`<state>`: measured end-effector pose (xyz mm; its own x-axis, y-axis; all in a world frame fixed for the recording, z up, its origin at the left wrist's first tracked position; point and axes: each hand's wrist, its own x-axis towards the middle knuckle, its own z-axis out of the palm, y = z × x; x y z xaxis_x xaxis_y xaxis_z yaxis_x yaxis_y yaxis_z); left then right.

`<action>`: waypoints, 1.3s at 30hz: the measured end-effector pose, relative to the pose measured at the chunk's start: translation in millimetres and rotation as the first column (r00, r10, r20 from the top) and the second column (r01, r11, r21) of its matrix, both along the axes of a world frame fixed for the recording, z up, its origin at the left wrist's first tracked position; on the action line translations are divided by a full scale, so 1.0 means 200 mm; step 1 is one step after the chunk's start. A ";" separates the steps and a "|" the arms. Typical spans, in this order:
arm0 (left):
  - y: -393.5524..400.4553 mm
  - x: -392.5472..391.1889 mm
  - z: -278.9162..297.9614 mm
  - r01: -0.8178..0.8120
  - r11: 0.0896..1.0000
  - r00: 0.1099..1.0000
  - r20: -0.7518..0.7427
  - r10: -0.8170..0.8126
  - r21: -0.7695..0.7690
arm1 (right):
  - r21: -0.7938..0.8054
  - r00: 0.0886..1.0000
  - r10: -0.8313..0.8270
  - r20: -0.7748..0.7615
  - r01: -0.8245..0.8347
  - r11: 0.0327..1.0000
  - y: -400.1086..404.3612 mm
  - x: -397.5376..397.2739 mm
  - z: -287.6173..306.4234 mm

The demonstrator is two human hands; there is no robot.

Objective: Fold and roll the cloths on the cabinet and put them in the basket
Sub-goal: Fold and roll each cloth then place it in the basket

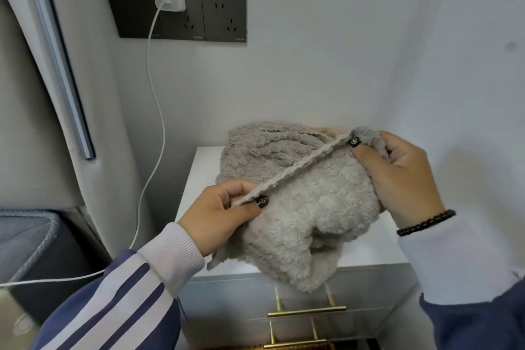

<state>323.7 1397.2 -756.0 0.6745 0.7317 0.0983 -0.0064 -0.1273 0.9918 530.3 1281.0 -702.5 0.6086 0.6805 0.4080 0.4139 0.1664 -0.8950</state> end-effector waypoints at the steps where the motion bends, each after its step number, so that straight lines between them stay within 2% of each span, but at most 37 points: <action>1: 0.01 -0.01 0.01 0.009 1.000 1.000 -0.015 -0.009 0.012 | -0.028 1.000 0.009 -0.001 -0.009 1.000 -0.01 0.02 0.01; 5: 0.06 -0.08 0.02 -0.052 0.999 0.997 -0.064 0.053 0.008 | -0.133 0.996 0.000 0.085 0.011 0.991 -0.04 0.08 0.02; 9: 0.12 -0.12 -0.03 -0.153 0.987 0.960 -0.228 0.160 0.049 | -0.285 0.978 -0.075 0.193 0.130 0.950 -0.02 0.16 -0.04; 12: 0.18 -0.08 -0.08 -0.159 0.985 0.903 -0.394 0.173 0.069 | -0.381 0.954 -0.107 0.280 0.213 0.900 0.06 0.21 -0.10; 14: 0.24 -0.04 -0.07 -0.128 0.969 0.826 -0.517 0.223 0.212 | -0.452 0.962 -0.106 0.251 0.214 0.866 0.13 0.24 -0.09; 16: 0.31 0.02 0.01 -0.042 0.898 0.716 -0.614 0.332 0.437 | -0.470 0.989 -0.118 0.091 0.147 0.870 0.19 0.29 -0.04; 18: 0.37 0.08 0.17 -0.069 0.798 0.697 -0.544 0.467 0.598 | -0.382 0.989 -0.140 -0.050 0.110 0.917 0.22 0.34 0.10; 20: 0.40 0.12 0.40 -0.229 0.721 0.769 -0.333 0.546 0.654 | -0.267 0.983 -0.158 -0.094 0.128 0.955 0.23 0.39 0.29; 23: 0.40 0.14 0.74 -0.406 0.653 0.851 0.004 0.525 0.640 | -0.079 0.983 -0.153 -0.102 0.145 0.986 0.21 0.40 0.58; 26: 0.33 0.09 0.94 -0.461 0.602 0.867 0.188 0.461 0.652 | 0.034 0.992 -0.059 -0.110 0.063 0.997 0.09 0.35 0.74; 28: 0.25 0.03 0.95 -0.400 0.576 0.897 0.176 0.405 0.713 | 0.036 0.988 0.039 -0.149 -0.034 0.999 -0.01 0.34 0.74; 30: 0.18 -0.04 0.86 -0.239 0.564 0.940 0.043 0.339 0.791 | -0.033 0.981 0.087 -0.173 -0.094 0.995 -0.09 0.34 0.64; 33: 0.08 -0.16 0.59 0.032 0.596 0.948 -0.213 0.236 0.802 | -0.271 0.992 0.124 -0.015 -0.123 0.955 -0.22 0.33 0.36; 35: 0.03 -0.22 0.37 0.188 0.618 0.912 -0.370 0.180 0.763 | -0.453 0.977 0.213 0.009 -0.185 0.872 -0.30 0.30 0.15; 37: -0.03 -0.27 0.15 0.306 0.635 0.849 -0.505 0.155 0.710 | -0.628 0.957 0.291 -0.017 -0.237 0.741 -0.35 0.26 -0.07; 39: -0.08 -0.31 -0.01 0.384 0.663 0.796 -0.594 0.115 0.643 | -0.763 0.938 0.347 0.014 -0.215 0.610 -0.37 0.22 -0.23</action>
